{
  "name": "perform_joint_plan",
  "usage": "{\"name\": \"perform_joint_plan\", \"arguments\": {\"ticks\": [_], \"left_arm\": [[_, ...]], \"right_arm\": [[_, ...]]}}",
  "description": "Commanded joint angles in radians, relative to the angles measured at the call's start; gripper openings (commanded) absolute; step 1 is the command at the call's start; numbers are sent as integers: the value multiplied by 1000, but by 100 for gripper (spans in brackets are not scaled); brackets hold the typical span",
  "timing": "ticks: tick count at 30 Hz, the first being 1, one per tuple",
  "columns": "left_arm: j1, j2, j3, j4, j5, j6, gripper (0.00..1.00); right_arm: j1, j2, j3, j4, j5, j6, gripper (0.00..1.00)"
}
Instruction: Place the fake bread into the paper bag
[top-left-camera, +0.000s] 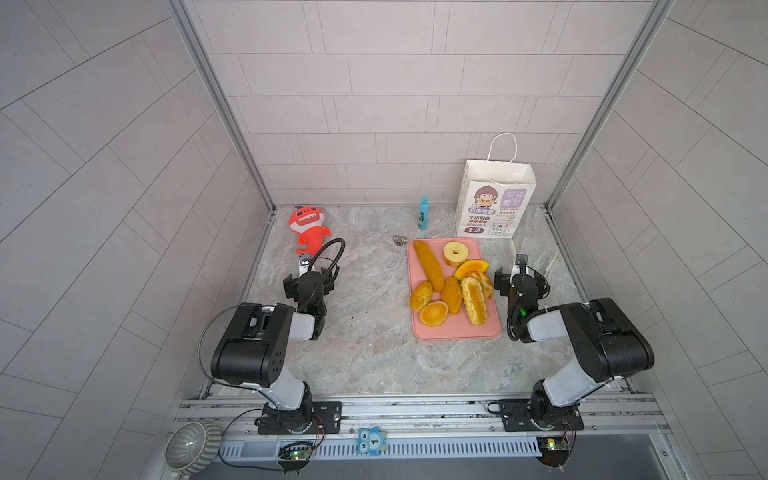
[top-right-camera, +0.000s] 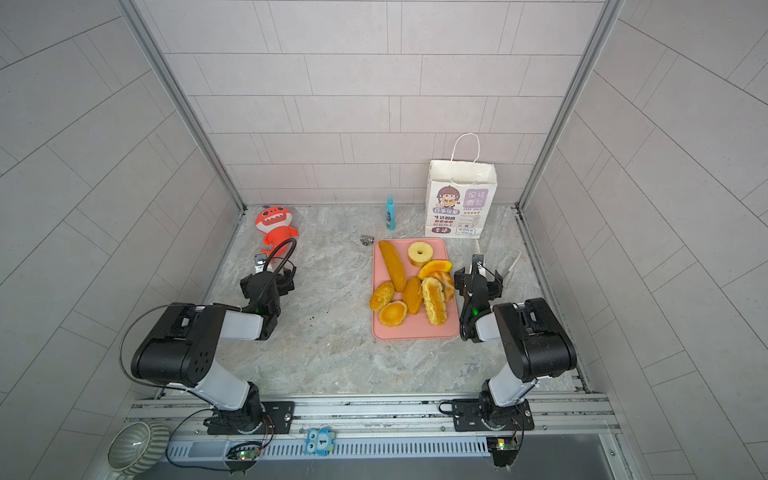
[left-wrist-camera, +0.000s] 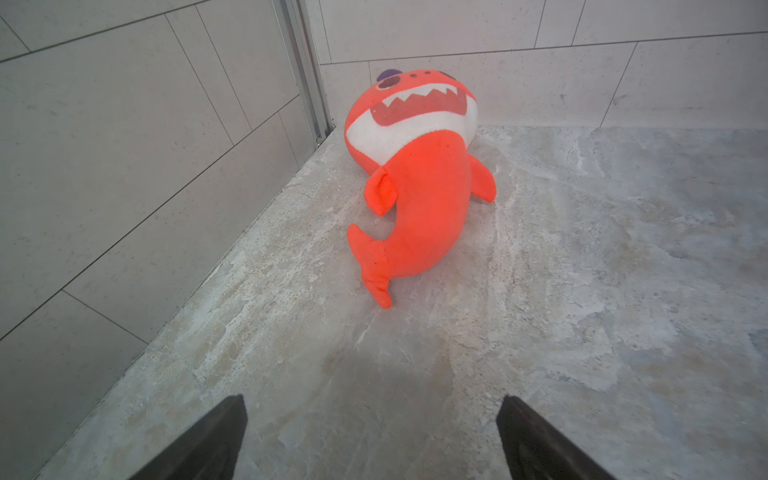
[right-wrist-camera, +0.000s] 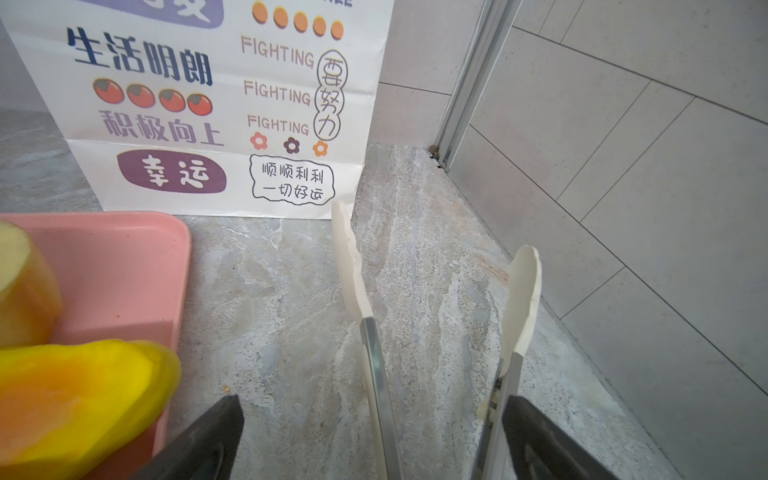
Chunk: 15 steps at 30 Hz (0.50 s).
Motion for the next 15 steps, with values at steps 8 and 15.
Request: {"name": "perform_joint_plan", "arguments": {"ticks": [8, 15], "left_arm": [[-1, -314, 66, -274, -124, -69, 100], [-1, -453, 366, -943, -176, -409, 100]], "right_arm": [[7, -375, 54, -432, 156, 115, 99], [7, -571, 349, -1169, 134, 390, 99]]}}
